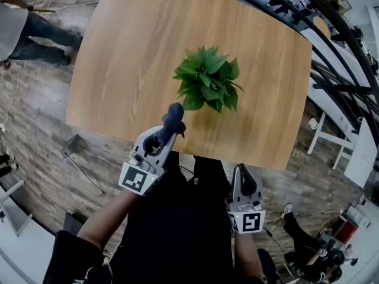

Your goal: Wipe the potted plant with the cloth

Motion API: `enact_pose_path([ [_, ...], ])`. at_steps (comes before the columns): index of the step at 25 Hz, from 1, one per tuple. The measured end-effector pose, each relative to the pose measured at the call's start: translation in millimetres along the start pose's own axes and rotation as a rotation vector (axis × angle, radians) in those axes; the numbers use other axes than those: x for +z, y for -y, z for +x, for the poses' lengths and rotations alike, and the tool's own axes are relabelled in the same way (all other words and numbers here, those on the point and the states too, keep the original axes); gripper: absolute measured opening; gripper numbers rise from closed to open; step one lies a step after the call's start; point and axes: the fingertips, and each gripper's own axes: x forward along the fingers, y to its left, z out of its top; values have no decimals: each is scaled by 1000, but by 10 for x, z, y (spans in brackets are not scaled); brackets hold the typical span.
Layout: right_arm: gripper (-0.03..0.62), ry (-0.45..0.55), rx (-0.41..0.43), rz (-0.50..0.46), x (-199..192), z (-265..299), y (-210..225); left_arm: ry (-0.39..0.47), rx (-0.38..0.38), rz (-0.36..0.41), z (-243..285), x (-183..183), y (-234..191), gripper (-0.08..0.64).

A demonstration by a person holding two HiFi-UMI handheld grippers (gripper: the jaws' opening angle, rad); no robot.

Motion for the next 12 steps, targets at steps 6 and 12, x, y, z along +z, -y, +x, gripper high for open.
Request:
enact_pose_path([
  [6, 20, 27, -39, 31, 65, 109, -88, 44, 26, -44, -126, 19, -174, 92],
  [12, 20, 80, 33, -17, 211, 453, -109, 18, 34, -10, -194, -163, -266, 92],
])
